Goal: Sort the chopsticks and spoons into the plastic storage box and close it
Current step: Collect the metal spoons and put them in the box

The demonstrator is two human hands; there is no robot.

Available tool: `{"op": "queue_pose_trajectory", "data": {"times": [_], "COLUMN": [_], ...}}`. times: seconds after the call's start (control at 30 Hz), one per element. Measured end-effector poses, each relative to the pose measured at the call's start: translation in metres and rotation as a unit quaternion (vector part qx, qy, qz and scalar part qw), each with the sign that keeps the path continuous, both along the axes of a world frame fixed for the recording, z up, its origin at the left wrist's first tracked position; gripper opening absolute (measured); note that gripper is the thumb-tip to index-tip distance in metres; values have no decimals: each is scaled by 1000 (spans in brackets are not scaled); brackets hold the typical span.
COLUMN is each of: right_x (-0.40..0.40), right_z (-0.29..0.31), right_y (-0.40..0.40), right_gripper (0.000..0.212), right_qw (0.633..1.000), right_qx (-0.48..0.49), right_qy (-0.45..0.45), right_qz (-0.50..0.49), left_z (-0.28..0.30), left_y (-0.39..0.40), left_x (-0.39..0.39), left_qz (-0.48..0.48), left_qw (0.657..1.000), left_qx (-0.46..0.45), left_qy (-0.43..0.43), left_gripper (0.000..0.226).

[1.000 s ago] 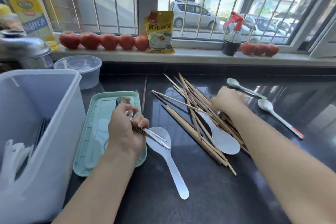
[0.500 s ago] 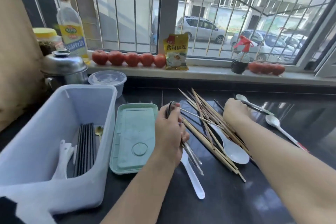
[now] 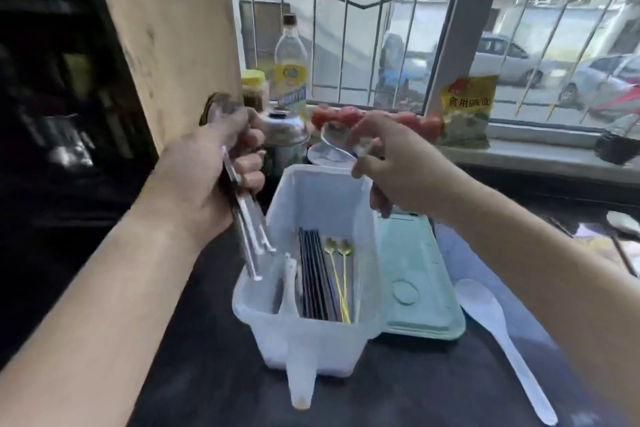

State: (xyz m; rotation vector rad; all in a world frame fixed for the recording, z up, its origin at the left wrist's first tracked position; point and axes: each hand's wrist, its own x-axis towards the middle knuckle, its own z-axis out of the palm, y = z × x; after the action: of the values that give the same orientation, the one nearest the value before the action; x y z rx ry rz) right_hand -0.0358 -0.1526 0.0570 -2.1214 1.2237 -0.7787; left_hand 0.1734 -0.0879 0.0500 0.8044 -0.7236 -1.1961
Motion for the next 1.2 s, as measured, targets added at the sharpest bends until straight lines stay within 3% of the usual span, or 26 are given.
{"op": "queue_pose_trajectory", "data": {"times": [0.2, 0.37, 0.47, 0.6, 0.67, 0.73, 0.8, 0.93, 1.07, 1.2], "right_x": [42, 65, 60, 50, 55, 63, 74, 90, 90, 90], "right_z": [-14, -27, -27, -21, -14, -11, -9, -13, -14, -20], "right_y": [4, -8, -11, -23, -28, -26, -21, -15, -19, -17], "right_gripper": [27, 27, 26, 27, 29, 27, 26, 14, 31, 31], "right_qw": [975, 919, 939, 983, 981, 975, 978, 980, 976, 951], "right_qx": [84, 66, 93, 77, 43, -1, -63, -146, -149, -194], "right_qy": [208, 389, 330, 66, -69, -146, -125, 1, 73, 214], "right_qz": [2, 1, -34, -157, -177, -170, -155, -136, -143, -113], "left_z": [-64, -38, -35, -41, -38, -34, -33, -35, -32, -37], "left_y": [-50, -108, -128, -136, -131, -123, -117, -114, -106, -107], "left_x": [56, 32, 21, 14, 13, 12, 10, 0, 0, -7], "left_qz": [-5, -89, -104, -100, -107, -133, -142, -140, -249, -202], "left_qw": [993, 993, 993, 992, 992, 990, 989, 986, 947, 965], "left_qx": [85, 62, 50, 60, 43, 22, 7, 12, 1, 21], "left_qy": [83, 45, 20, 49, 49, 49, 47, 86, 204, 165], "left_gripper": [20, 24, 19, 17, 15, 17, 19, 24, 51, 29]}}
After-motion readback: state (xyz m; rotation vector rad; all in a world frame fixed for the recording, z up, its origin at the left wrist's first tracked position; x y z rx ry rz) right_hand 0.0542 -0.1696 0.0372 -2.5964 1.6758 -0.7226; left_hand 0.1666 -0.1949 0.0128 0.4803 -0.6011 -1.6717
